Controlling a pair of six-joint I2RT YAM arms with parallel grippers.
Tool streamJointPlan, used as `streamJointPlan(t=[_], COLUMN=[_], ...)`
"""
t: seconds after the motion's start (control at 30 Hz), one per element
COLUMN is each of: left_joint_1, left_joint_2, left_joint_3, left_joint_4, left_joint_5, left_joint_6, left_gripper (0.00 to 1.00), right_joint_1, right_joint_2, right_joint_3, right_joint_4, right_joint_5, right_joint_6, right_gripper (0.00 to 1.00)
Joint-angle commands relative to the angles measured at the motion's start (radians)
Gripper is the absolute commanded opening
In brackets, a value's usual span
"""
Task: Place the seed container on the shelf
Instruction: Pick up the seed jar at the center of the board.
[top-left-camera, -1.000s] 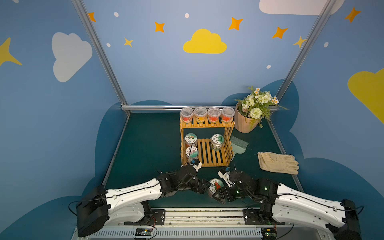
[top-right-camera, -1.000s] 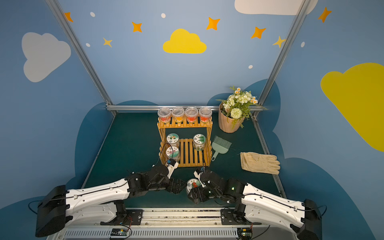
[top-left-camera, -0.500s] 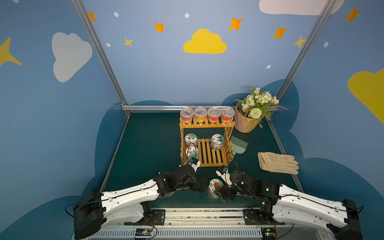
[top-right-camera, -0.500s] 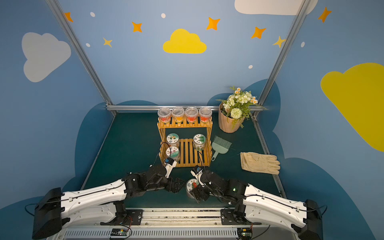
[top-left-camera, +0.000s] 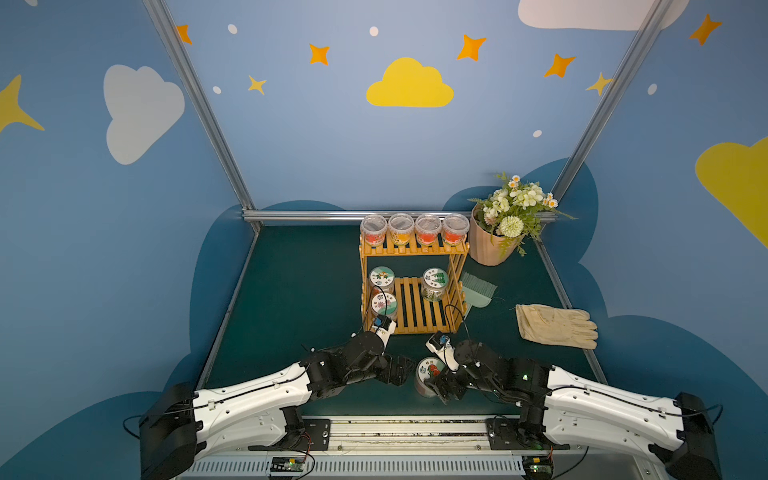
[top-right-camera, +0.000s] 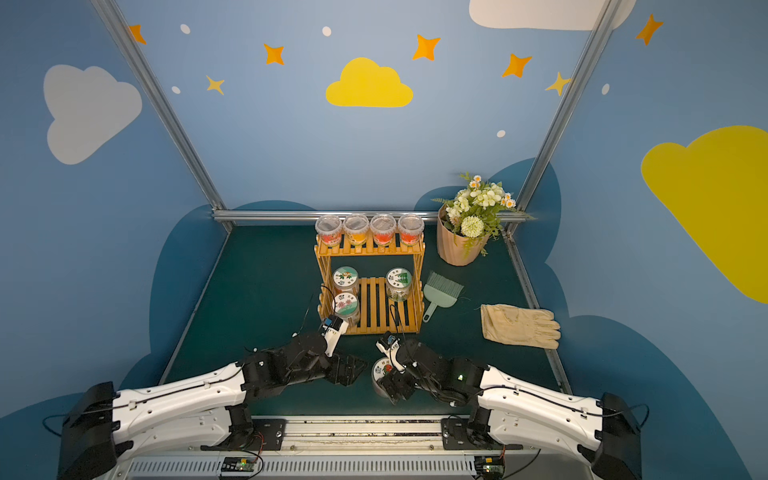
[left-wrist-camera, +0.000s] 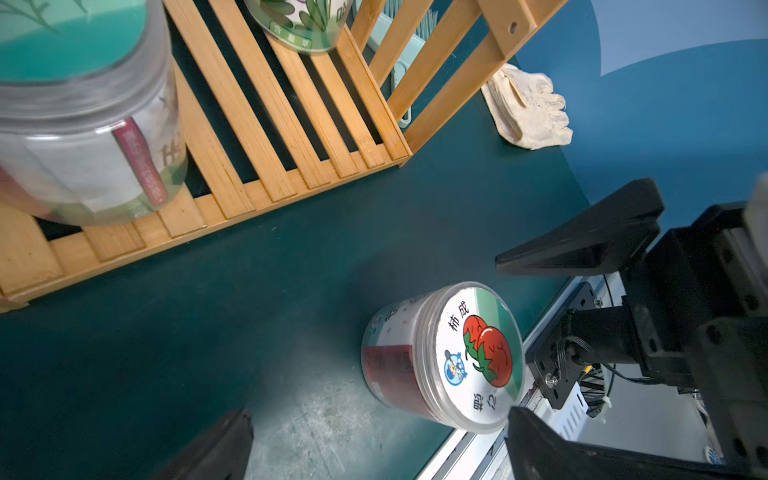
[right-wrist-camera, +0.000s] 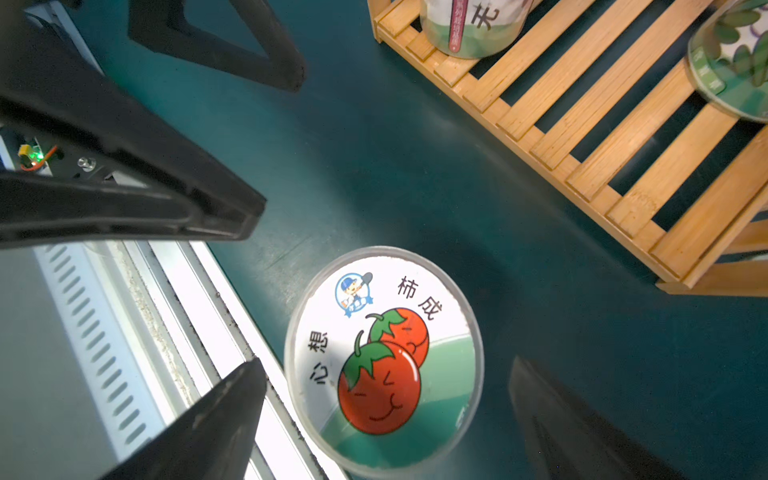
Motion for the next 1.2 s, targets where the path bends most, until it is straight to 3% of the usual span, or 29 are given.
streamJointPlan(t=[0.0,0.13,0.73,1.03,1.17], left_joint_1=[0.004,0.004,0.004,0.005,0.008], left_joint_2=[0.014,0.028,0.074,0.057,0.043], left_joint_3=[0.044,0.03,0.047,0.036,0.05], left_joint_4=[-0.02,0.004,0.005,-0.005,-0.045], left_joint_5=[-0.017,-0.02,0.0,-0.016,-0.028], left_joint_6=[0.021,0.005,0.008,0.005,0.006], left_gripper=[1.0,1.0,1.0,1.0,1.0], right_joint_1=[-0.006,-0.006,-0.008,-0.007,-0.007], right_joint_2=[0.035,0.084,0.239,0.237,0.195], right_joint_3=[0.01,0.014,0.082,0.114,0.093], right_joint_4=[0.002,-0.012,-0.044,-0.071,-0.06], right_joint_5=[0.004,0.049,-0.017,0.004,0.026], right_joint_6=[0.005,0.043,0.073,0.082,0.12], right_gripper=[0.98,0.98,0.92,0.91,0.97])
